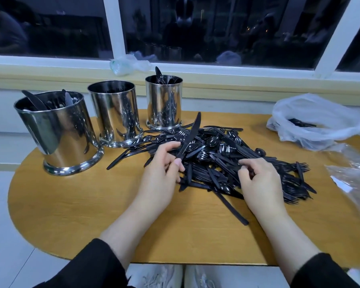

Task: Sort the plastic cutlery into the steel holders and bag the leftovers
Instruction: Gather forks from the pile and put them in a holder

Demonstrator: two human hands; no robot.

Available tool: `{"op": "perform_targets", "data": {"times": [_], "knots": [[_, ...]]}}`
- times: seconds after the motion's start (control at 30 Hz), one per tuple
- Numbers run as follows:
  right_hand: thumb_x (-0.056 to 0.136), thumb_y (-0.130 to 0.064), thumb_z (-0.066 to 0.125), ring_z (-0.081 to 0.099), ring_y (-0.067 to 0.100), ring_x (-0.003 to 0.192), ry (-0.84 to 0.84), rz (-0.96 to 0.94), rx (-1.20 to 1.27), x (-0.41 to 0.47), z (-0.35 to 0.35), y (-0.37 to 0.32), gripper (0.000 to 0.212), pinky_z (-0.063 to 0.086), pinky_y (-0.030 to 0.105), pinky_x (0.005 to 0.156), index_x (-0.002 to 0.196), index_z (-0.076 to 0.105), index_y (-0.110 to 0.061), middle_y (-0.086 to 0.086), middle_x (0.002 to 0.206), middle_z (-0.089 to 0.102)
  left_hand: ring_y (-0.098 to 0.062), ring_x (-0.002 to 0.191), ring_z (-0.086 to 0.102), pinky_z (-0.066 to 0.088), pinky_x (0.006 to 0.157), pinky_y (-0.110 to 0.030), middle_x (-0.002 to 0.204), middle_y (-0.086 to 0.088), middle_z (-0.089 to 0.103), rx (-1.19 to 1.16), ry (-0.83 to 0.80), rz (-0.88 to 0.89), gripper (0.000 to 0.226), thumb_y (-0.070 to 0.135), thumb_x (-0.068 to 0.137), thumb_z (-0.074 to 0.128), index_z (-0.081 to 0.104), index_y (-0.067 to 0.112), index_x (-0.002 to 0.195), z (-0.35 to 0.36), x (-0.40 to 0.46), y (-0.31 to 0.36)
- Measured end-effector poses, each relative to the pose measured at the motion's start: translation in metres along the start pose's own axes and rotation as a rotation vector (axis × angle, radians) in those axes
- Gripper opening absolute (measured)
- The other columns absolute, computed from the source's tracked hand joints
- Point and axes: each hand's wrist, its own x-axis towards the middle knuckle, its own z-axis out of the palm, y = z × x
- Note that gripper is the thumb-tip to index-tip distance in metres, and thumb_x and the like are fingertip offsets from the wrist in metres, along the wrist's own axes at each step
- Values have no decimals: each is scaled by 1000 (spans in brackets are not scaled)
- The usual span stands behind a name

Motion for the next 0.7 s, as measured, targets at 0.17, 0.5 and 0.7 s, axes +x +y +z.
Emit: {"op": "perform_targets", "data": {"times": [0.17, 0.5, 0.7], "knots": [[95, -31, 60, 47, 20, 120, -117, 10, -281, -8, -3, 10, 33, 31, 42, 98, 125, 69, -24, -5, 126, 60, -13, 68, 48, 44, 69, -40, 74, 20, 57, -127, -1, -141, 35, 25, 108, 42, 54, 53, 124, 56, -14, 3], [98, -29, 63, 50, 21, 107, -72, -66, -354, -10, -2, 15, 21, 31, 40, 88, 114, 75, -26, -6, 109, 60, -4, 51, 35, 30, 56, -29, 57, 23, 52, -286, -9, -236, 21, 23, 109, 48, 67, 31, 109, 51, -22, 12], [97, -25, 67, 51, 18, 96, 145, -155, -137, -11, -12, 6, 16, 29, 36, 86, 108, 78, -22, -4, 100, 59, -10, 52, 32, 28, 56, -34, 58, 17, 44, -298, -28, -215, 18, 31, 107, 51, 69, 30, 107, 51, -23, 14]]}}
